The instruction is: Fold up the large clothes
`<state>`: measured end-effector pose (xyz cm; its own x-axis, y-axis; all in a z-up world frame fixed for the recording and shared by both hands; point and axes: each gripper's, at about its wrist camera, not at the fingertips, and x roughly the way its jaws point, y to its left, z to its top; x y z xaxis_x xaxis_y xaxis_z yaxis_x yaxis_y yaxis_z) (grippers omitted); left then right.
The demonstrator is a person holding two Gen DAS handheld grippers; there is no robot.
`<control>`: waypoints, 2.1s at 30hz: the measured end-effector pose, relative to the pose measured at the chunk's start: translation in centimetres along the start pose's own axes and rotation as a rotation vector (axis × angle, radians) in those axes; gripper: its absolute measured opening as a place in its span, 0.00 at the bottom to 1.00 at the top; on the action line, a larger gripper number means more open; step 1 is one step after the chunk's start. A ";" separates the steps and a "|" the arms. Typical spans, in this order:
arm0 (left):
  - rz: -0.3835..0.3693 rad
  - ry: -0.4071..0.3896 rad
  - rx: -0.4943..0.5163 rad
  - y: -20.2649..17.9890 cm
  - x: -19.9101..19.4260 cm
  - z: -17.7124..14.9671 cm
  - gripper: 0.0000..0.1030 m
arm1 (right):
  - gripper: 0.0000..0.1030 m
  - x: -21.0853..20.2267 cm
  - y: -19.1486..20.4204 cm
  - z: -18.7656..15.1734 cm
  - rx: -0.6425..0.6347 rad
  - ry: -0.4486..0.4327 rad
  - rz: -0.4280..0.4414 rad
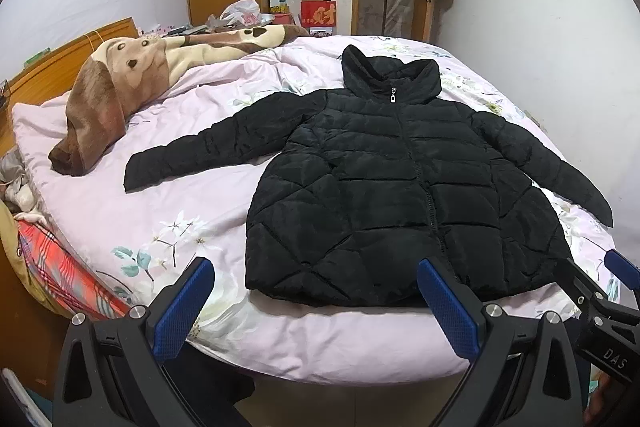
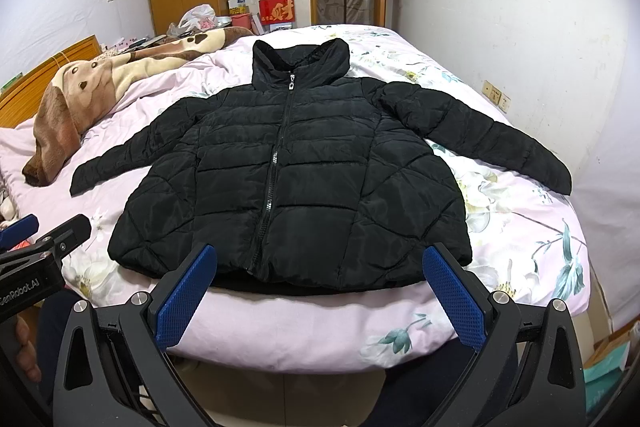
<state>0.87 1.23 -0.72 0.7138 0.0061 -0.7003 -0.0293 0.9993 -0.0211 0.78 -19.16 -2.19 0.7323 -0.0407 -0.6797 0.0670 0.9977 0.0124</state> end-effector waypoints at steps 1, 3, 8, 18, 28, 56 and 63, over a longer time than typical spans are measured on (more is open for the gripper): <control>0.000 0.001 0.000 0.1 -0.1 0.0 0.99 | 0.99 0.0 0.0 0.0 0.000 0.001 0.001; 0.004 0.003 -0.002 -0.1 0.2 -0.1 0.99 | 0.99 0.0 -0.1 0.0 0.000 0.002 0.000; 0.005 0.007 -0.003 -0.1 0.2 -0.1 1.00 | 0.99 0.0 -0.1 -0.1 0.001 0.002 -0.001; 0.013 0.010 -0.005 0.0 0.2 -0.2 1.00 | 0.99 0.0 -0.1 -0.1 0.001 0.004 0.000; 0.011 0.015 -0.006 0.2 0.3 -0.3 1.00 | 0.99 0.0 -0.1 -0.1 0.001 0.006 0.000; 0.105 0.084 -0.281 14.4 12.2 6.1 1.00 | 0.99 7.2 5.0 5.1 -0.117 -0.054 0.111; 0.136 0.141 -0.457 22.3 19.0 8.3 1.00 | 0.99 12.3 9.6 8.1 -0.170 -0.028 0.181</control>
<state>19.60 23.90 -8.52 0.5819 0.0986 -0.8073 -0.4419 0.8717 -0.2120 15.89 -10.49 -4.45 0.7406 0.1406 -0.6571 -0.1806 0.9835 0.0070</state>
